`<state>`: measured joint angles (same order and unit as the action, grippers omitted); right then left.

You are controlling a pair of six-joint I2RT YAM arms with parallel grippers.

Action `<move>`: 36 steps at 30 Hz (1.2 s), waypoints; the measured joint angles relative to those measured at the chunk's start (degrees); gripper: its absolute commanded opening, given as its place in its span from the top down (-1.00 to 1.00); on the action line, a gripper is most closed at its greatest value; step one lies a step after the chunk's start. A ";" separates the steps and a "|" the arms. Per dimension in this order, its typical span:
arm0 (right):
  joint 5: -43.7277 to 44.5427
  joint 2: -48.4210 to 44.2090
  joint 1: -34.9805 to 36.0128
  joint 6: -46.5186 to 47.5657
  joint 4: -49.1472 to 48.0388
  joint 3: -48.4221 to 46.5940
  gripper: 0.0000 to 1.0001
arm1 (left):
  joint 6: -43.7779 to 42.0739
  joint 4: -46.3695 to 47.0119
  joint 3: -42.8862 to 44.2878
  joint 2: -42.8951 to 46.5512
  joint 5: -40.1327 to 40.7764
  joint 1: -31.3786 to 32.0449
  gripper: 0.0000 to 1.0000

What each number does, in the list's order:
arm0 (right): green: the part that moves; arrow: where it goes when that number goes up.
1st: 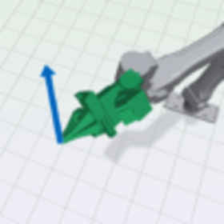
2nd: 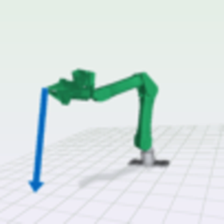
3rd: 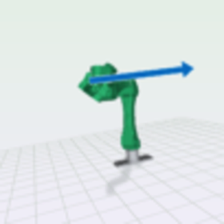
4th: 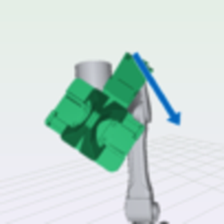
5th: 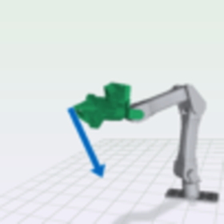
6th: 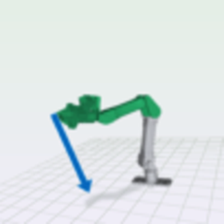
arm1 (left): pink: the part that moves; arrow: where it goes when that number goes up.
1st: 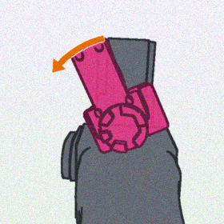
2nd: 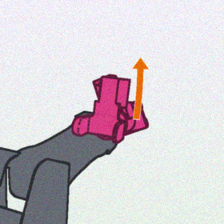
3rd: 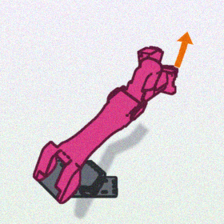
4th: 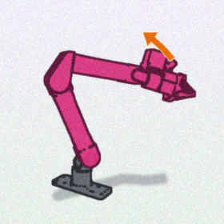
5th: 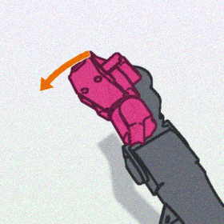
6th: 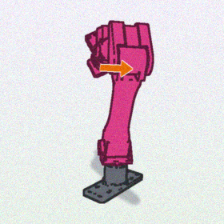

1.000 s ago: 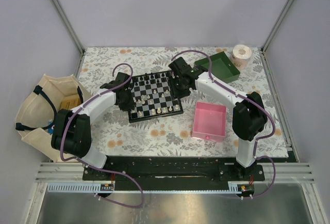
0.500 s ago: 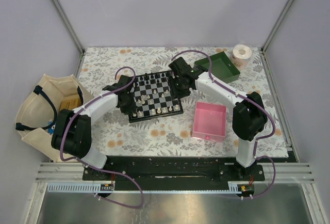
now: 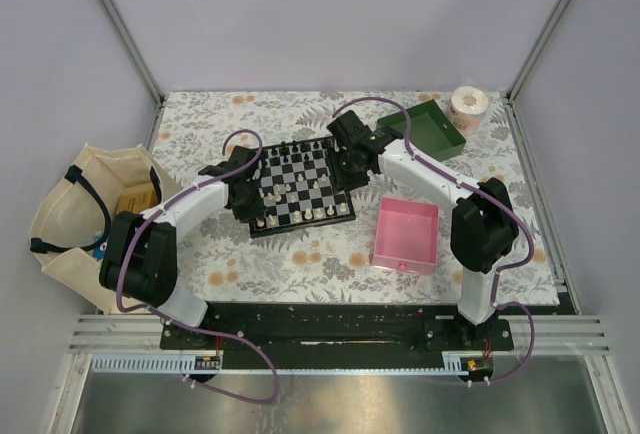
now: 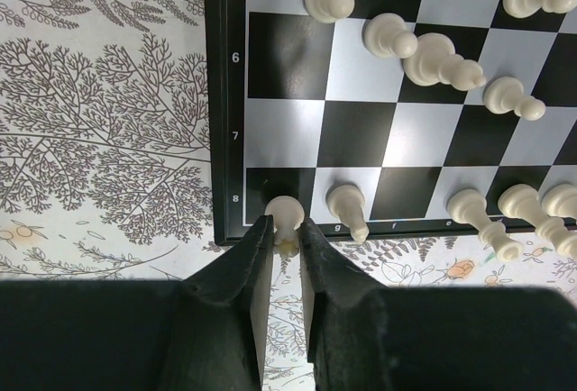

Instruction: Set up the chess pieces on the board

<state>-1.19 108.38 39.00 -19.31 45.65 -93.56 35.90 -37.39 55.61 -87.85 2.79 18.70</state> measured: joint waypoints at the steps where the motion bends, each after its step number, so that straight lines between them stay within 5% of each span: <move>1: -0.02 0.00 0.00 0.00 0.00 0.00 0.10 | 0.04 0.00 0.00 0.00 -0.02 0.00 0.56; 26: -0.04 0.00 0.00 -0.07 0.11 -0.57 0.09 | -0.48 -0.46 1.36 1.33 2.01 0.11 0.00; 36: -0.48 0.00 0.00 -0.52 -0.39 -2.97 0.08 | -3.93 0.50 11.89 -1.81 2.16 0.13 0.06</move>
<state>-1.67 108.38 39.00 -19.84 45.25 -96.53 31.97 -36.88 67.51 -89.67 4.95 18.83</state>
